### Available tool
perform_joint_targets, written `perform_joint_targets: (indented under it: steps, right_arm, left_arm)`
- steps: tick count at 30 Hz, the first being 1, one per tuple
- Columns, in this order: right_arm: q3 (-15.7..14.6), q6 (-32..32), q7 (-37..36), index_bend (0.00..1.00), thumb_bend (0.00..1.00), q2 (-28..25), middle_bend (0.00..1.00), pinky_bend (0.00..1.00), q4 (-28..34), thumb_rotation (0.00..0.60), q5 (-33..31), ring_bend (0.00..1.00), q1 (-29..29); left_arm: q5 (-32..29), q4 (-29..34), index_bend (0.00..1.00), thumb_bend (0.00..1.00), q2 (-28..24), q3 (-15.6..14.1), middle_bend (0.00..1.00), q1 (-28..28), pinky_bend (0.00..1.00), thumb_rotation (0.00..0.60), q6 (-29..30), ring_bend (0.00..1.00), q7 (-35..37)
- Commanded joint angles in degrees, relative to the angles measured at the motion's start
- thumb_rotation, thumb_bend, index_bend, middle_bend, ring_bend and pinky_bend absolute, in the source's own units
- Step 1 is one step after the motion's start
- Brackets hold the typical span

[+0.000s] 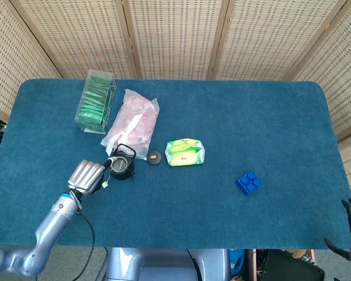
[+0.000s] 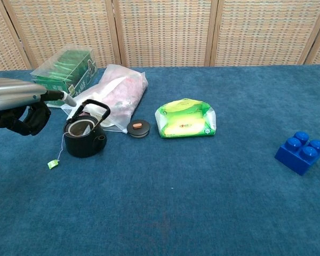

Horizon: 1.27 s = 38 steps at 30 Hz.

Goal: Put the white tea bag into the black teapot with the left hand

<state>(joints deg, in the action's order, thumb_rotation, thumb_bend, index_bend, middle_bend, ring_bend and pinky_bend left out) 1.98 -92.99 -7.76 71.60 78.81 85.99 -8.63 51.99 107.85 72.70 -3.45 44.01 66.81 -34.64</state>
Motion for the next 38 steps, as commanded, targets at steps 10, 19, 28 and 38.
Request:
perform_joint_targets:
  steps: [10,19,28,38]
  right_arm:
    - [0.2,0.4,0.3,0.11,0.00,-0.2,0.14,0.06,0.3,0.600,1.3,0.00,1.3]
    - [0.2,0.7,0.9,0.11,0.00,-0.5,0.14,0.06,1.0,0.600,2.7,0.00,2.5]
    - [-0.6,0.9,2.3,0.11,0.00,-0.8,0.14,0.06,2.2,0.600,5.2,0.00,3.7]
    - [-1.5,0.7,3.7,0.11,0.00,-1.0,0.14,0.06,3.8,0.600,7.1,0.00,4.4]
  left_arm:
    - [20.2,-4.3,0.09,0.86,-0.4,-2.8,0.31,-14.9,0.29,0.600,18.4,0.23,15.4]
    - [27.0,-8.1,0.08,0.68,-0.1,-5.5,0.04,-22.9,0.01,0.600,25.4,0.00,21.6]
    - [30.5,-11.6,0.07,0.63,0.1,-6.4,0.00,-30.3,0.00,0.600,30.0,0.00,26.4]
    - [34.4,-13.1,0.07,0.63,0.6,-6.2,0.00,-35.7,0.00,0.600,32.1,0.00,29.1]
